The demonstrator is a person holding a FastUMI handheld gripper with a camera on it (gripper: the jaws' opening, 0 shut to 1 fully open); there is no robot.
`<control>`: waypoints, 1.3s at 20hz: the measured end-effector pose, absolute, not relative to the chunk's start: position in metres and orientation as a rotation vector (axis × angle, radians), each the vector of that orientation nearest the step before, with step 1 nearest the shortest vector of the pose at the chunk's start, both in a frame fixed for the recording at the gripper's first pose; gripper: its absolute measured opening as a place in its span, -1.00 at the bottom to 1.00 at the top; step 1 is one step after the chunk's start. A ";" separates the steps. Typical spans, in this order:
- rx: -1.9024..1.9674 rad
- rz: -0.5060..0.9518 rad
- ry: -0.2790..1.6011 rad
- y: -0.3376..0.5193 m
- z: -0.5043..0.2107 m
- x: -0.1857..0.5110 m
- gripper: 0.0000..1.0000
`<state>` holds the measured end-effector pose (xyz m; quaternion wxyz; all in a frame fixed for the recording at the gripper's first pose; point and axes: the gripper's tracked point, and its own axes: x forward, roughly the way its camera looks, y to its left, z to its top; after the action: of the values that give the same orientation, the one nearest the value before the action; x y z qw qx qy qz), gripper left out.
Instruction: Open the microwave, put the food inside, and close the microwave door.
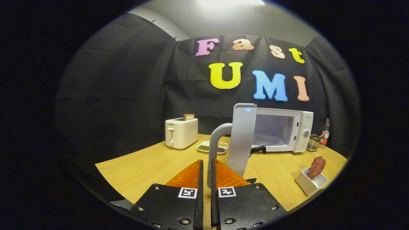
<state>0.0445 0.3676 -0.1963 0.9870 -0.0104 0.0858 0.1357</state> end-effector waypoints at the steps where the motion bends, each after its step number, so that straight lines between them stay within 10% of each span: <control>1: -0.017 0.291 0.168 0.368 -0.194 0.041 -0.80; 7: -0.093 0.486 0.163 0.355 -0.183 0.025 -0.80; 13: -0.257 0.495 0.033 0.277 -0.160 0.017 0.41; 26: -0.002 0.354 0.128 0.080 -0.176 0.046 0.40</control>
<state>0.0458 0.0804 -0.1762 0.9824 -0.0008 0.0635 0.1758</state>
